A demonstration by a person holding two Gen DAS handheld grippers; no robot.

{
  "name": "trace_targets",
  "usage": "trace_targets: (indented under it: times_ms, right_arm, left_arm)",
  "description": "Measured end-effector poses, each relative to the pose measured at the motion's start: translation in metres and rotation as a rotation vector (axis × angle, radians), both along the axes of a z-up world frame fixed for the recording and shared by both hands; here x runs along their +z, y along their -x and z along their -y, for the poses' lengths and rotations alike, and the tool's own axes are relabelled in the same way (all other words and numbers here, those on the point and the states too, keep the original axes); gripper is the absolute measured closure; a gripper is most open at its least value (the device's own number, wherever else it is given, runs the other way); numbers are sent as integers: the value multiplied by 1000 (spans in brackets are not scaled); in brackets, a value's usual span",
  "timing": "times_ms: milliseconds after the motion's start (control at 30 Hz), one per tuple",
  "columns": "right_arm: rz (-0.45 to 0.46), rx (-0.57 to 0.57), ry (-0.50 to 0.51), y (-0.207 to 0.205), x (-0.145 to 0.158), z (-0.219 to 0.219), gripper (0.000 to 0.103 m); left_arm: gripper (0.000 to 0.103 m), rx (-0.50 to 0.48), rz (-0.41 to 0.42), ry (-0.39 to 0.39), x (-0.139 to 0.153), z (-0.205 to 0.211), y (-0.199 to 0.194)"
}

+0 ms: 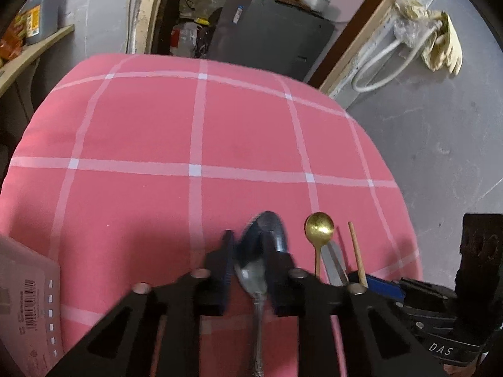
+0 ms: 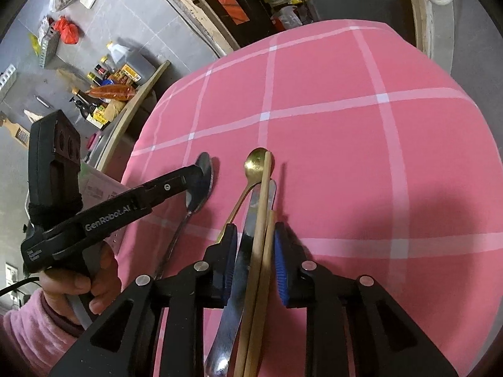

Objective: Organize utensils
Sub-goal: 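Lift and carry the chopsticks with the right tool while the left tool carries the spoon to the basket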

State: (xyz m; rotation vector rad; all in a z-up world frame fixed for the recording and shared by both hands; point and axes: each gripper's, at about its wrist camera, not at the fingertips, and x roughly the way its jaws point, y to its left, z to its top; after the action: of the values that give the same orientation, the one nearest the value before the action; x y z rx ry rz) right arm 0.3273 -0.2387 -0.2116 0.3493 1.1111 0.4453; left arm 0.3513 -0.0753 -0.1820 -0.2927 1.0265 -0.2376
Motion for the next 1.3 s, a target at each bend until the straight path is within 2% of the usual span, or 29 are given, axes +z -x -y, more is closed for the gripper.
trace_targets:
  times_ms: [33, 100, 333, 533, 700, 767, 867, 1000, 1233, 1300]
  right_arm:
    - [-1, -2, 13, 0, 0, -1, 91]
    - [-1, -7, 24, 2, -1, -1, 91]
    - [16, -57, -39, 16, 3, 9, 93]
    - [76, -146, -95, 40, 15, 34, 93]
    - [124, -202, -118, 57, 28, 48, 93]
    - [126, -204, -122, 60, 30, 51, 93]
    - [122, -204, -113, 63, 30, 52, 93]
    - [99, -217, -105, 69, 22, 54, 93]
    - [51, -239, -122, 75, 3, 61, 93]
    - [49, -243, -135, 76, 0, 61, 93]
  left_arm:
    - [95, -3, -2, -4, 0, 0, 0]
    - [97, -15, -10, -3, 0, 1, 1]
    - [101, -29, -8, 52, 6, 1, 16]
    - [102, -48, 42, 71, 24, 5, 34]
    - [102, -62, 107, 45, 45, 13, 57]
    - [102, -77, 109, 35, 49, 15, 63]
    - [102, -111, 33, 37, 43, 18, 63]
    - [101, -122, -87, 113, 20, 16, 53]
    - [100, -146, -136, 220, 11, 8, 47]
    - [100, -151, -150, 228, 7, 7, 44]
